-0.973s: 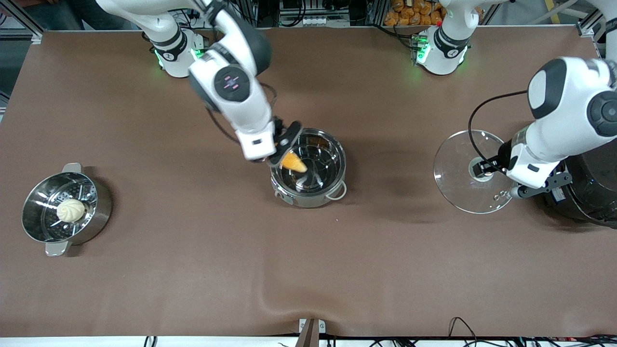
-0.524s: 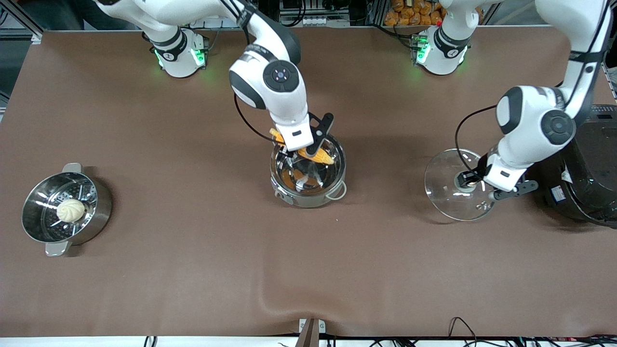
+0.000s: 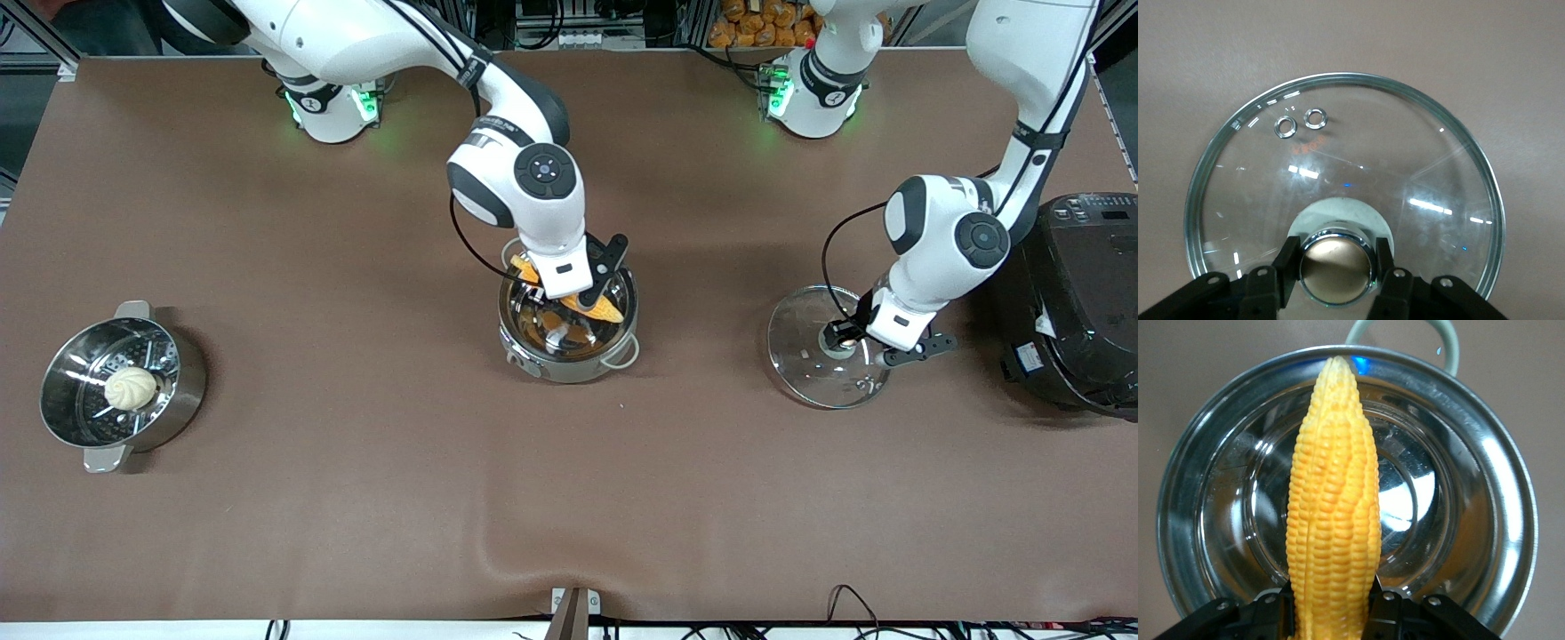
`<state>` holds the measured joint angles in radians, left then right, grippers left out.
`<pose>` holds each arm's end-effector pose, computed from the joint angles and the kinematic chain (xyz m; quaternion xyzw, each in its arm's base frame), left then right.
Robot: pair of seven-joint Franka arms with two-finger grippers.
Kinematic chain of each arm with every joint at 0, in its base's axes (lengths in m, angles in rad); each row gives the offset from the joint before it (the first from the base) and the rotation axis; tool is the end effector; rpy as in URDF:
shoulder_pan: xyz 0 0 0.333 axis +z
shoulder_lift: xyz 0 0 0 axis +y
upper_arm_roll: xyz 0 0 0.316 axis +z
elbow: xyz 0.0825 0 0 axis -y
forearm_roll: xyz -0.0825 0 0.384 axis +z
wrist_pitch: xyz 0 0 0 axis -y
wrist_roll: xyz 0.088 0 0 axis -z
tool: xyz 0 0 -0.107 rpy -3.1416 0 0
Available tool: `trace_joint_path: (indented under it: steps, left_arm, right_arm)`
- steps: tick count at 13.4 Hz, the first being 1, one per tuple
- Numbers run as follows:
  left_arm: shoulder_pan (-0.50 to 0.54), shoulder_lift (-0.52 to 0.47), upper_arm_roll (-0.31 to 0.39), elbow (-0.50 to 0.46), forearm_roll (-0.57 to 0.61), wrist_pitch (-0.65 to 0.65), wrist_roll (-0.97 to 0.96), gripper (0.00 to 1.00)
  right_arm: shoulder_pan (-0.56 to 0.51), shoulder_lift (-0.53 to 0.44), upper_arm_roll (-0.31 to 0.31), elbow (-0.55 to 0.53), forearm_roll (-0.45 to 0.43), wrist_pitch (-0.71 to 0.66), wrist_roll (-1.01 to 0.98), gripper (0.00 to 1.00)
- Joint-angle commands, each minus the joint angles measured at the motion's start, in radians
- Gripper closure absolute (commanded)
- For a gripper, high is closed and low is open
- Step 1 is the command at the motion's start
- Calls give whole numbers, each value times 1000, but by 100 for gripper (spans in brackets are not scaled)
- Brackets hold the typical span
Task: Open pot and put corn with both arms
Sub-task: 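Lower the corn into the pot while the left gripper sets the lid down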
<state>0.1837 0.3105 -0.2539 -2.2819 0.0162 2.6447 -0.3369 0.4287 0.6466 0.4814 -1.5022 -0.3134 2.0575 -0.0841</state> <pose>0.5390 -0.0402 0.2274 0.9901 0.1328 0.0237 0.0397 0.4878 0.5077 0.3183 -0.8623 -0.5064 0.0072 0.0013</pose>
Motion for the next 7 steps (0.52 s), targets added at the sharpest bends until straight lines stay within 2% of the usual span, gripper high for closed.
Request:
trace_joint_path:
  steps: [1, 2, 3, 4, 5, 6, 7]
  left_arm:
    - [10, 19, -4, -7, -10, 32, 29, 100]
    - [10, 42, -4, 1, -10, 34, 27, 100]
    - [11, 56, -2, 9, -10, 34, 27, 87]
    - [11, 58, -2, 13, -10, 34, 24, 40]
    - [14, 45, -2, 12, -10, 31, 18, 0]
    - [16, 27, -4, 16, -10, 24, 10, 0]
    - [14, -9, -4, 18, -10, 17, 12, 0]
  right_arm:
    - [10, 25, -7, 30, -29, -4, 26, 100]
    - [10, 36, -10, 30, -29, -4, 26, 100]
    - [13, 39, -20, 28, -27, -4, 26, 100]
    - [13, 42, -23, 24, -27, -4, 27, 100]
    - [15, 54, -23, 25, -27, 4, 33, 100]
    - [15, 59, -23, 25, -27, 24, 43, 92]
    - [15, 61, -23, 25, -26, 41, 67, 50]
